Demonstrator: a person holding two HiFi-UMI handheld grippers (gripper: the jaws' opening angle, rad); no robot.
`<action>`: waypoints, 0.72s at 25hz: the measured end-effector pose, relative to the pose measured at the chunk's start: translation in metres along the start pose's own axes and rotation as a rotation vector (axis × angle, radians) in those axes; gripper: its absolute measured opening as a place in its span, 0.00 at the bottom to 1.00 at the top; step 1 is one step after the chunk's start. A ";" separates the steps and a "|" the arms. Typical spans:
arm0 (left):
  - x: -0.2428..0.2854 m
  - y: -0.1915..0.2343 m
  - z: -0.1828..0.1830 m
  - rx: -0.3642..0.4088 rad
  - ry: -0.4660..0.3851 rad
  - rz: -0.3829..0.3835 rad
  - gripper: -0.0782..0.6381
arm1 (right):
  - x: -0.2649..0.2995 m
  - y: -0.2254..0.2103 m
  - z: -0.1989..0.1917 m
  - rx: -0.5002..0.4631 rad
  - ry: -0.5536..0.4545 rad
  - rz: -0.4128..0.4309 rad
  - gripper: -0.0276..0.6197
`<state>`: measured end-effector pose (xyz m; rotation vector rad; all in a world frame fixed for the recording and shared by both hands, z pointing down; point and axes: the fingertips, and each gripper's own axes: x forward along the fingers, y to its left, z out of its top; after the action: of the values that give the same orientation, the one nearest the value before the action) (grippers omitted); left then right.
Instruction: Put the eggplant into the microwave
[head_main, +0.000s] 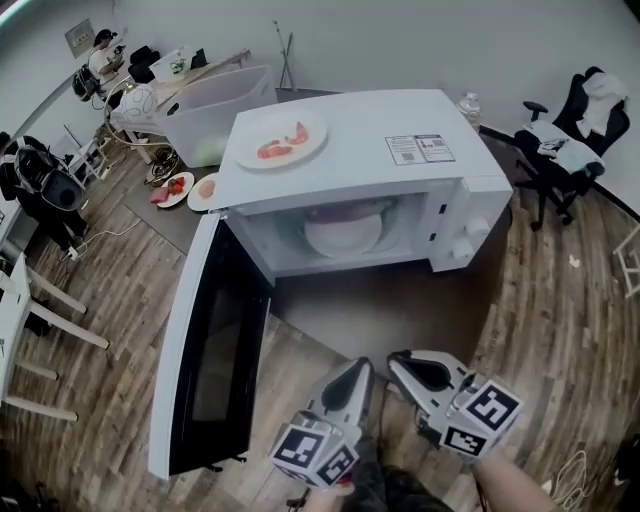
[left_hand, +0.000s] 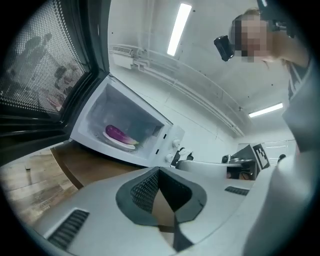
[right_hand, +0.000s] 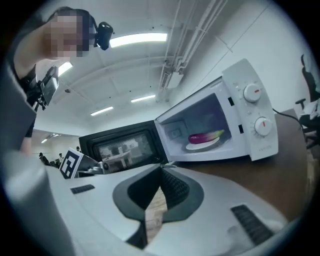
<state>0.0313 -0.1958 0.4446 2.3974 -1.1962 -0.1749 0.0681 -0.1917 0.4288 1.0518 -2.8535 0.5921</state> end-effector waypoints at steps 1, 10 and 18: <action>-0.006 -0.005 -0.002 -0.003 0.005 0.000 0.12 | -0.007 0.005 -0.001 -0.003 0.004 0.000 0.05; -0.059 -0.056 0.002 -0.049 -0.017 -0.017 0.12 | -0.055 0.071 0.006 0.027 -0.028 0.045 0.05; -0.094 -0.096 0.012 -0.018 0.024 -0.066 0.12 | -0.084 0.106 0.024 0.030 -0.041 0.070 0.05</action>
<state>0.0394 -0.0768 0.3826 2.4177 -1.1013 -0.1759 0.0677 -0.0751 0.3565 0.9826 -2.9373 0.6269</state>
